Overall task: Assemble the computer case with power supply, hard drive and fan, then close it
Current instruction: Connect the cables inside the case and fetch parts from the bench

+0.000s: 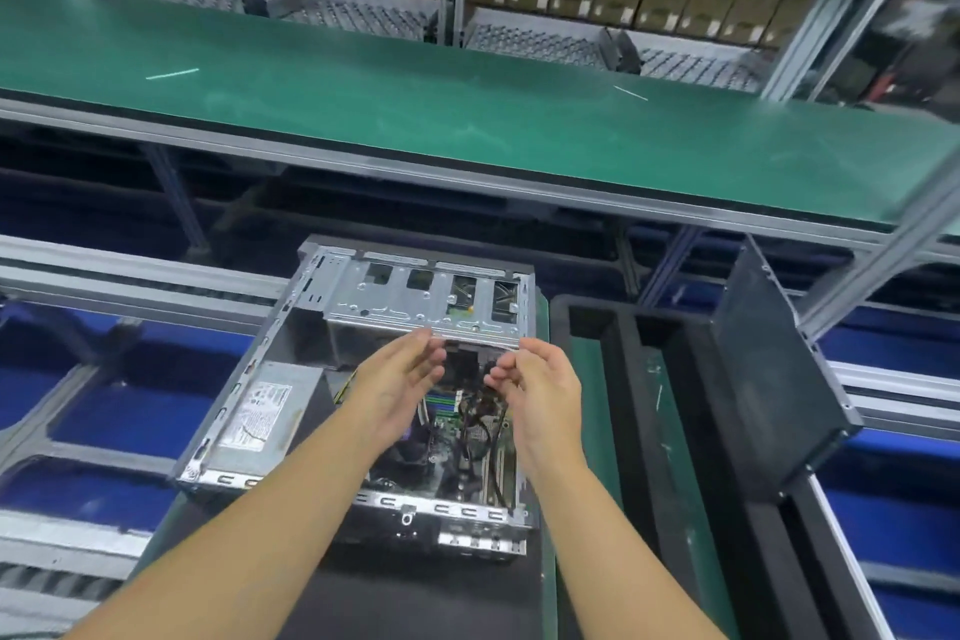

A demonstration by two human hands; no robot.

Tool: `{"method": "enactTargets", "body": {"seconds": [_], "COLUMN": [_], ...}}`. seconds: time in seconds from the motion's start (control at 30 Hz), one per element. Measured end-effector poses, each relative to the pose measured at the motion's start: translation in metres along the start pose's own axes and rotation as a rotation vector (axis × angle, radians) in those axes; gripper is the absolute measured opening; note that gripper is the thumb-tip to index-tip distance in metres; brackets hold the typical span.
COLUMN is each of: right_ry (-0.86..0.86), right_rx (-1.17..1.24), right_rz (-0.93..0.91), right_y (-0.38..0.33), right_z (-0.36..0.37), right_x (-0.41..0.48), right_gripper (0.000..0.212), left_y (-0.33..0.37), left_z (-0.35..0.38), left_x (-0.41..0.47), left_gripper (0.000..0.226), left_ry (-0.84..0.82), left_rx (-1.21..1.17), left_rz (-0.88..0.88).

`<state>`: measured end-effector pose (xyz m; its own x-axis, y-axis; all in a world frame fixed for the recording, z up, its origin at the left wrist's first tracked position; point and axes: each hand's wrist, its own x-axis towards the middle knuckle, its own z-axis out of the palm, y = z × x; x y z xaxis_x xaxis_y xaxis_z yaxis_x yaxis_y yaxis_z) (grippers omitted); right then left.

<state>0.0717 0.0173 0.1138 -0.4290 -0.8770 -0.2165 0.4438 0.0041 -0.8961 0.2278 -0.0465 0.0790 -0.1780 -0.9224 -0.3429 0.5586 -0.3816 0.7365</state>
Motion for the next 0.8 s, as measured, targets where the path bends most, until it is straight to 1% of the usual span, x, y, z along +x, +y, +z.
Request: {"method": "enactTargets", "body": {"seconds": [0.07, 0.17, 0.33, 0.43, 0.5, 0.57, 0.63, 0.67, 0.73, 0.8], "right_ry": [0.054, 0.142, 0.246, 0.255, 0.242, 0.237, 0.235, 0.227, 0.194, 0.157], "right_rx": [0.075, 0.151, 0.01, -0.013, -0.029, -0.118, -0.291, -0.399, -0.624, -0.808], "right_rz": [-0.017, -0.04, -0.053, -0.077, -0.111, -0.172, -0.267, -0.322, -0.408, -0.439], "right_y": [-0.007, -0.019, -0.028, -0.025, -0.025, -0.027, -0.031, -0.034, -0.038, -0.04], "right_z": [-0.007, -0.022, -0.044, -0.048, -0.049, -0.049, -0.047, -0.045, -0.04, -0.035], "right_x": [0.002, 0.004, -0.002, -0.007, -0.011, -0.016, -0.02, -0.021, -0.026, -0.032], "right_gripper": [0.017, 0.017, 0.022, 0.022, 0.024, 0.027, 0.028, 0.029, 0.032, 0.033], "left_y": [-0.004, -0.01, -0.015, -0.018, -0.021, -0.024, -0.026, -0.028, -0.035, -0.04], "left_z": [0.011, 0.027, 0.041, 0.038, 0.029, 0.019, 0.01, 0.008, 0.005, 0.008], "left_x": [0.003, 0.004, 0.002, 0.002, 0.004, 0.007, 0.009, 0.009, 0.009, 0.008], "left_gripper": [0.022, 0.02, 0.015, 0.017, 0.014, 0.016, 0.015, 0.015, 0.015, 0.015], "left_ry": [-0.047, -0.122, -0.2, -0.215, -0.173, -0.034, 0.095, 0.112, 0.046, -0.109], "left_rx": [0.06, 0.225, 0.407, 0.555, 0.7, 0.77, 0.759, 0.757, 0.775, 0.795], "left_rz": [-0.013, 0.003, 0.071, 0.129, 0.206, 0.249, 0.211, 0.153, -0.019, -0.175]}}
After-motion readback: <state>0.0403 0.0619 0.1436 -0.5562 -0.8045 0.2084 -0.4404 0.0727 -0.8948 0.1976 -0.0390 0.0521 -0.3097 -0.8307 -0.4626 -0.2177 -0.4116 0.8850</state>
